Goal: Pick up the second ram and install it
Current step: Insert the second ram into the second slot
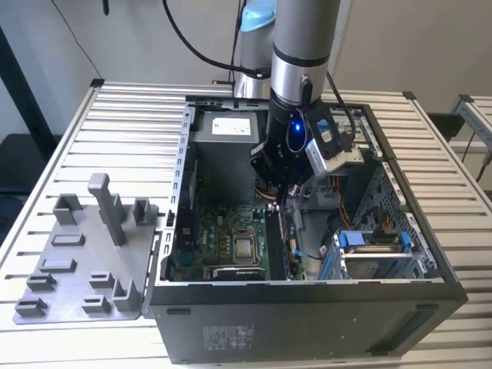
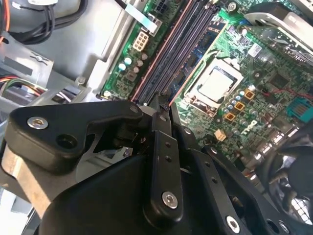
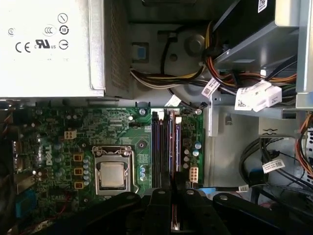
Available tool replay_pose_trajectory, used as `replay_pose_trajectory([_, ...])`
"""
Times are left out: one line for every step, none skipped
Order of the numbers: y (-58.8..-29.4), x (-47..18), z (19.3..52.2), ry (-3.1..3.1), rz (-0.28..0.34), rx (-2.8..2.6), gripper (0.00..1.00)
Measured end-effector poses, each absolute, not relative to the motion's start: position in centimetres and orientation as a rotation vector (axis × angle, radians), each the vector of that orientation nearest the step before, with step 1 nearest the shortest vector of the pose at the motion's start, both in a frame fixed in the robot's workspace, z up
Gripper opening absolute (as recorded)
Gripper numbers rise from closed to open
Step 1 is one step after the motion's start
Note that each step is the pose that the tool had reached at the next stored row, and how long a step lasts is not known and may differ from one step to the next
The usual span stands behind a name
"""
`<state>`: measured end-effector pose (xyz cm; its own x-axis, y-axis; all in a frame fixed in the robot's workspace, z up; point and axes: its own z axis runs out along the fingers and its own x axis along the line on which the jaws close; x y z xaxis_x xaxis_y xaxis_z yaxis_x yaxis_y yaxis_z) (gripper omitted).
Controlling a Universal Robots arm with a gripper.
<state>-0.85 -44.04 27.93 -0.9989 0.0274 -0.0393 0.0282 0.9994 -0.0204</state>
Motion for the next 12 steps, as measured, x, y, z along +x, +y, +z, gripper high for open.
replay_pose_trajectory([-44.1,-0.9,27.7,3.102,-0.033,0.043,0.14])
replay_pose_trajectory([-44.1,-0.9,27.6,3.102,-0.032,0.043,0.14])
replay_pose_trajectory([-44.1,-0.9,27.4,3.102,-0.032,0.043,0.14])
replay_pose_trajectory([-44.1,-0.9,27.2,3.103,-0.032,0.043,0.14])
replay_pose_trajectory([-44.2,-0.9,27.1,3.105,-0.032,0.043,0.14])
replay_pose_trajectory([-44.2,-1.0,26.9,3.105,-0.033,0.043,0.14])
replay_pose_trajectory([-44.2,-1.0,26.8,3.106,-0.033,0.043,0.14])
replay_pose_trajectory([-44.2,-1.0,26.6,3.106,-0.033,0.044,0.14])
replay_pose_trajectory([-44.2,-1.0,26.4,3.106,-0.033,0.044,0.14])
replay_pose_trajectory([-44.3,-1.0,26.2,3.106,-0.033,0.044,0.14])
replay_pose_trajectory([-44.3,-1.0,26.0,3.106,-0.033,0.044,0.14])
replay_pose_trajectory([-44.3,-1.0,25.9,3.106,-0.033,0.045,0.14])
